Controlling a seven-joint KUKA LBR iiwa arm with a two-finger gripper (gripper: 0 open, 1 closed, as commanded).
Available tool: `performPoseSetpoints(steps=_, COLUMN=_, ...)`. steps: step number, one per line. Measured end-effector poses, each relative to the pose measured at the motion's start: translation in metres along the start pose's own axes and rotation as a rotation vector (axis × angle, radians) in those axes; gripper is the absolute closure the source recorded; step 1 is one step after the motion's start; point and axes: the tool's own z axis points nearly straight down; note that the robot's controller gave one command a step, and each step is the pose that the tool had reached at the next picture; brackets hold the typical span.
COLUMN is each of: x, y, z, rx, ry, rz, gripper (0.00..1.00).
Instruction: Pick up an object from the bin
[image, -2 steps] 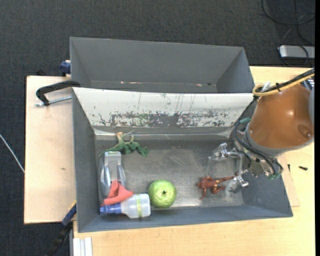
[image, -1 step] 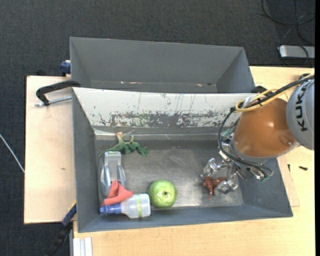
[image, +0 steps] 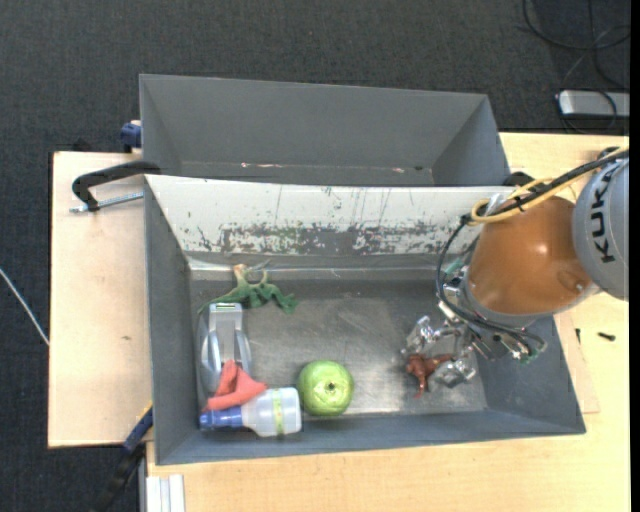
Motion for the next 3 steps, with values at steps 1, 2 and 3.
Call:
performPoseSetpoints(steps=1, x=0.0, y=0.0, z=0.0, rx=0.0, ry=0.0, rz=0.0, gripper=1.0)
performPoseSetpoints(steps=2, x=0.0, y=0.0, z=0.0, rx=0.0, ry=0.0, rz=0.0, gripper=1.0)
performPoseSetpoints(steps=3, x=-0.012, y=-0.003, z=-0.153, rx=0.006, ry=-0.019, rz=-0.016, gripper=1.0)
